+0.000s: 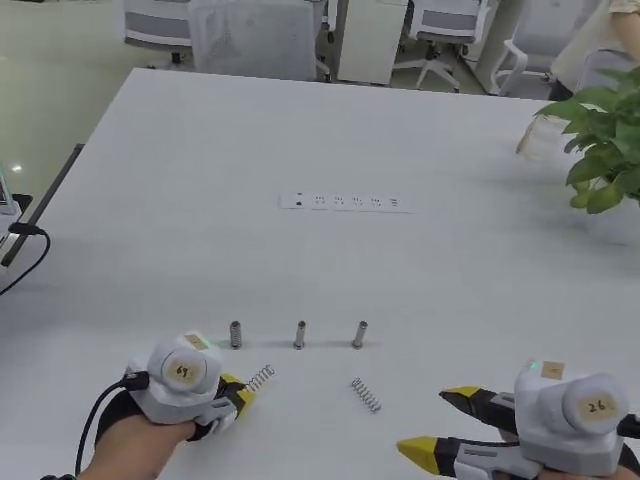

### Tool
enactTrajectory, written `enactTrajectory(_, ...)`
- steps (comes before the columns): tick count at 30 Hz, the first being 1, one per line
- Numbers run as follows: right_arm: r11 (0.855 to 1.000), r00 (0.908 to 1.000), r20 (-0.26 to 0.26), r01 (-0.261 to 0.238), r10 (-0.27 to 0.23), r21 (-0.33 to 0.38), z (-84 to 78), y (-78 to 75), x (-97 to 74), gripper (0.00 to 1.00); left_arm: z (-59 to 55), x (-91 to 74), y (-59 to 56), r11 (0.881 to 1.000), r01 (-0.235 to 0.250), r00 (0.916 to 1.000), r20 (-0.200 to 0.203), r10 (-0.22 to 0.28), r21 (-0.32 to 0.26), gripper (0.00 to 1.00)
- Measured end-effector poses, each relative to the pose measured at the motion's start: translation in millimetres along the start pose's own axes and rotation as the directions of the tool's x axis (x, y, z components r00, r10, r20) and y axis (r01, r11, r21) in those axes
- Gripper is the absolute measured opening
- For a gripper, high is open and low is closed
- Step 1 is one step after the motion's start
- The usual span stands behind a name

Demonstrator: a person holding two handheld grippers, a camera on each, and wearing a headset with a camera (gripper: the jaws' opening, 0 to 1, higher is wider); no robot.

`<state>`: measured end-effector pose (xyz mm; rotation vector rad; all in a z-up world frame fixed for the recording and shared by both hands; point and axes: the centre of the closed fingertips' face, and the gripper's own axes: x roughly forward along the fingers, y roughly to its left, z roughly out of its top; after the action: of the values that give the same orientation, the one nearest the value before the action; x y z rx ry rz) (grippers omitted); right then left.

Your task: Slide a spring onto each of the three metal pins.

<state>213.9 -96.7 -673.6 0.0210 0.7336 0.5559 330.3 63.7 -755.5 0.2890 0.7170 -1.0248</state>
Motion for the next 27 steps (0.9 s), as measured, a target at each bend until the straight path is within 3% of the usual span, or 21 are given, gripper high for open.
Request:
enactTrajectory(12, 0.999, 0.9996, -0.009, -0.027, 0.027, -0.024, 3.3, 4.2, 5.7, 0.54, 16.3, -5.9, -15.2, 0.998, 0.037, 0.9988, 0.032, -0.038, 0.042, 0.02)
enactTrajectory(18, 0.998, 0.9990, -0.011, -0.044, 0.044, -0.045, 9.4, 3.5, 9.0, 0.53, 29.9, -9.7, -23.7, 0.996, 0.062, 0.9963, 0.055, -0.066, 0.071, 0.02)
enactTrajectory(27, 0.990, 0.9935, 0.012, -0.112, 0.113, -0.091, 27.0, 10.5, 16.8, 0.44, 53.2, -12.5, -50.1, 0.978, 0.127, 0.9874, 0.073, -0.141, 0.162, 0.02)
